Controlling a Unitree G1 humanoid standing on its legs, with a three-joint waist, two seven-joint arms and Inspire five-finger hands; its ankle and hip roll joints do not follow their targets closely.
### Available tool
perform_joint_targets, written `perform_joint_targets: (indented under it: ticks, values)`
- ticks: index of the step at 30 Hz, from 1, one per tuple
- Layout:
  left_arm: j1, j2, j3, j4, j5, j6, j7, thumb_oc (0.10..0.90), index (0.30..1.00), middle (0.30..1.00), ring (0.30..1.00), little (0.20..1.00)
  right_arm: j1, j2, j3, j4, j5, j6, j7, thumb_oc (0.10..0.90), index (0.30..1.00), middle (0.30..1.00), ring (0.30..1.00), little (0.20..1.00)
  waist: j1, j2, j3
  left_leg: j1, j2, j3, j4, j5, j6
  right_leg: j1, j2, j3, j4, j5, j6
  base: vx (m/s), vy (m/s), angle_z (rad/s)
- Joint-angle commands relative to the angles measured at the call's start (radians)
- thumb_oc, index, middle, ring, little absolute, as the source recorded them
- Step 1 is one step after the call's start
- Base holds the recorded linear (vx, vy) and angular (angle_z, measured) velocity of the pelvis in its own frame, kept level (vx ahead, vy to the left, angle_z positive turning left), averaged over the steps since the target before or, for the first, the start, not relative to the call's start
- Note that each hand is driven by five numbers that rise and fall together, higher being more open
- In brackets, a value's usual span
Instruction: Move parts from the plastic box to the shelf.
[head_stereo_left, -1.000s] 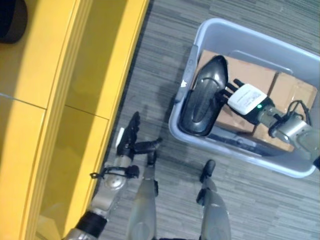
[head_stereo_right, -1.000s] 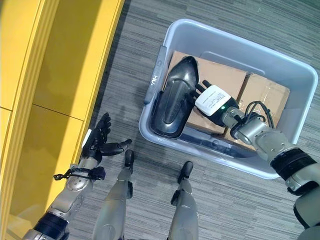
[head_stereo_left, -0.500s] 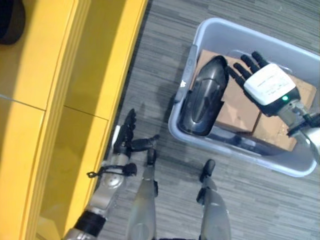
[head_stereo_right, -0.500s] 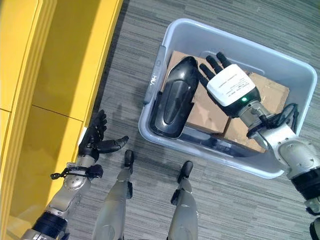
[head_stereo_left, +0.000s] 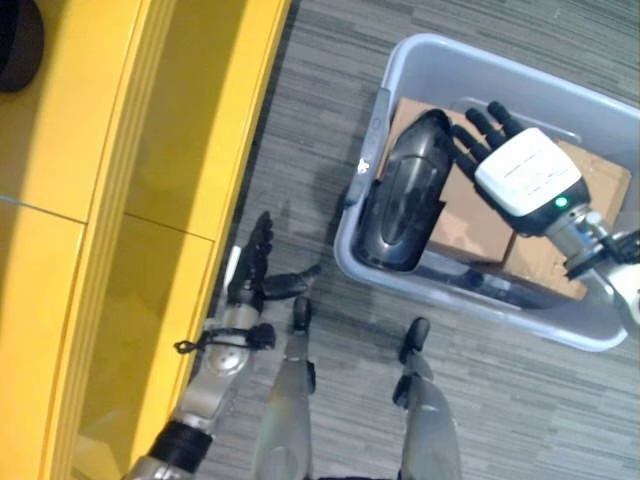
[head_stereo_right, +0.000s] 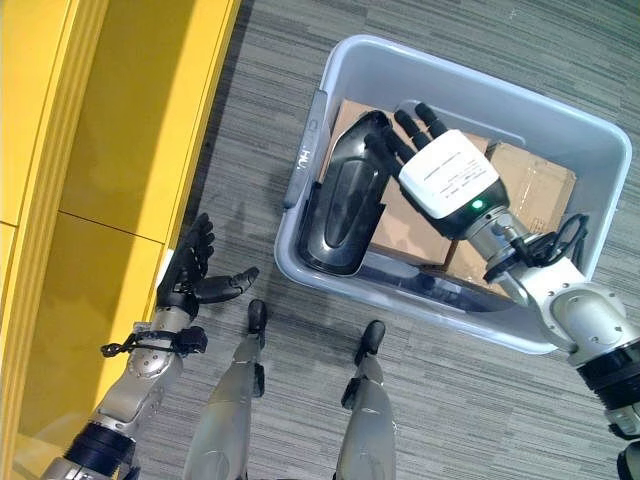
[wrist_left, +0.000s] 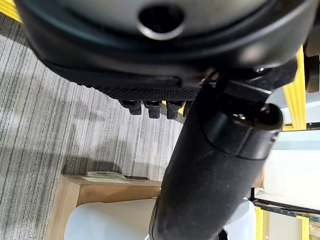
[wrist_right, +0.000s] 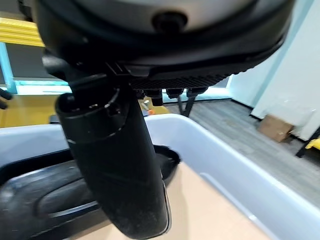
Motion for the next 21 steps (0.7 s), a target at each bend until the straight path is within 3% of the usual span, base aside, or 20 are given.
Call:
perform_joint_targets:
  ticks: [1,21]
  values:
    - [0.018,-0.006,0.031,-0.104,0.034,-0.071,0.019,0.9,1.0,1.0,1.0,1.0,-0.157,0.001,0.032,-0.067,0.039,0.002,-0.034,0.9,1.0,1.0,1.0,1.0,0.004,-0.03,-0.043,0.025,0.057,0.008,0.004,0.011,-0.022,0.001,-0.02,0.03,0.119,-0.004,0.005,0.0,0.0,0.0]
    - [0.019,-0.008,0.03,-0.109,0.031,-0.087,0.042,0.9,1.0,1.0,1.0,1.0,-0.228,0.072,0.156,0.037,0.091,0.0,-0.012,0.9,1.0,1.0,1.0,1.0,0.014,-0.022,-0.013,-0.001,0.046,0.004,0.001,0.02,-0.021,-0.025,-0.025,0.028,0.13,0.0,0.002,0.0,0.0,0.0]
